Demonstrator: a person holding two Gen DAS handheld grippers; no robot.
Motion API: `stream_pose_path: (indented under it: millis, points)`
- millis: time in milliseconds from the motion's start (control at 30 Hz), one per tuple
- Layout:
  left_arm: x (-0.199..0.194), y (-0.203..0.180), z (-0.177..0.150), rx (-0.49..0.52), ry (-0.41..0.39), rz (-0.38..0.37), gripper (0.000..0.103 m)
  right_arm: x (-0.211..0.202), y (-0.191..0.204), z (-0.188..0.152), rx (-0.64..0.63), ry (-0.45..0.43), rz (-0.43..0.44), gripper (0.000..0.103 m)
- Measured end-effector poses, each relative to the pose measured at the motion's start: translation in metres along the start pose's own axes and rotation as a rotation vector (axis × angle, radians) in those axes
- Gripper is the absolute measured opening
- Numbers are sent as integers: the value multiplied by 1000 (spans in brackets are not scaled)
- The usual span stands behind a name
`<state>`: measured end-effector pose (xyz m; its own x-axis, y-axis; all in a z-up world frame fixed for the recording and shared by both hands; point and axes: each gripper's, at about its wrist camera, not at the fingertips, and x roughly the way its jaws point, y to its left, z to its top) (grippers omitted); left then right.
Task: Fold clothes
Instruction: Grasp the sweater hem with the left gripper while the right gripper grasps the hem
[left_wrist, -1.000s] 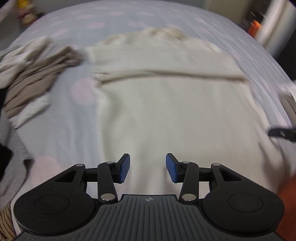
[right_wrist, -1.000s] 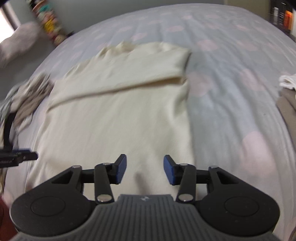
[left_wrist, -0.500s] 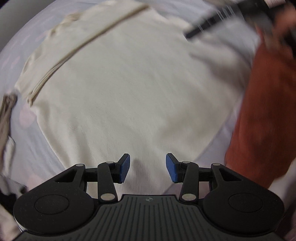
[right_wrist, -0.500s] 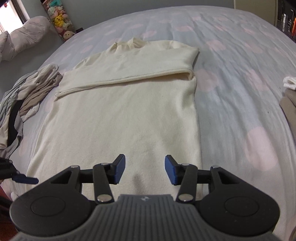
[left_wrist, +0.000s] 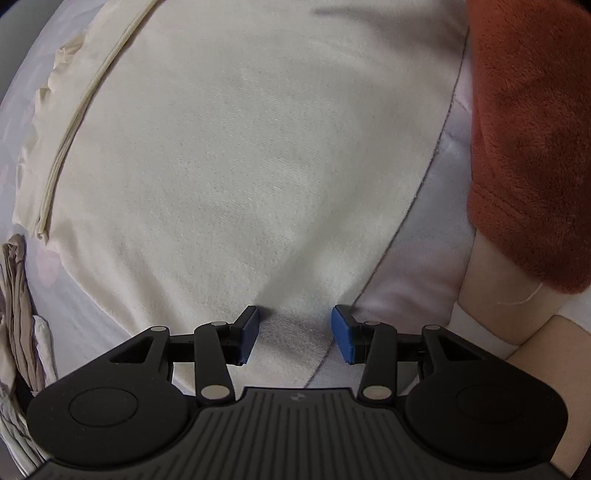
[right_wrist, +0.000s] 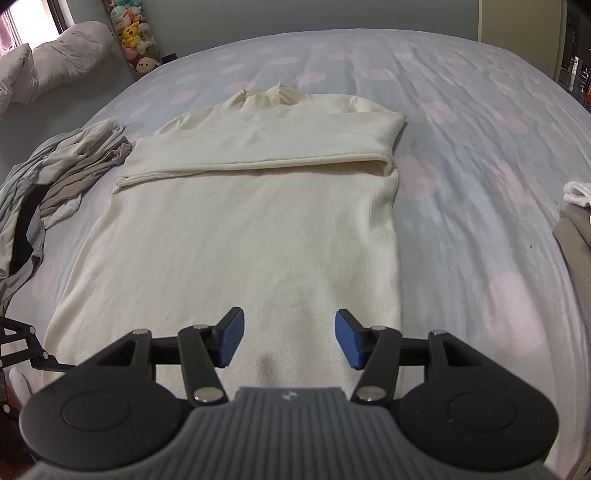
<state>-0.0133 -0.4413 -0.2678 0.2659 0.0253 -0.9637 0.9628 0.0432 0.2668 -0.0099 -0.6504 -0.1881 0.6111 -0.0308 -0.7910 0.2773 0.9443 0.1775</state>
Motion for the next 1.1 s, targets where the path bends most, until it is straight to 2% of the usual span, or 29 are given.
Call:
stream_pose_path:
  millis: [267, 467, 600, 733, 833, 967, 1100]
  points:
    - [9, -13, -10, 62, 56, 52, 41, 0, 0, 1, -3, -2, 3, 59]
    - [11, -7, -16, 4, 40, 47, 10, 0, 1, 0, -3, -7, 2, 59]
    - [11, 7, -21, -85, 7, -4, 5, -4, 1, -1, -4, -32, 25, 59]
    - [8, 31, -28, -225, -52, -110, 4, -7, 3, 0, -20, -48, 82, 59]
    - [4, 45, -33, -293, -94, -150, 4, -7, 12, -2, -72, -39, 131, 59]
    - [-1, 55, -39, -330, -118, -165, 4, -6, 32, -6, -185, -2, 218, 59]
    - [-10, 65, -38, -359, -144, -167, 4, -11, 68, -17, -395, 32, 322, 59]
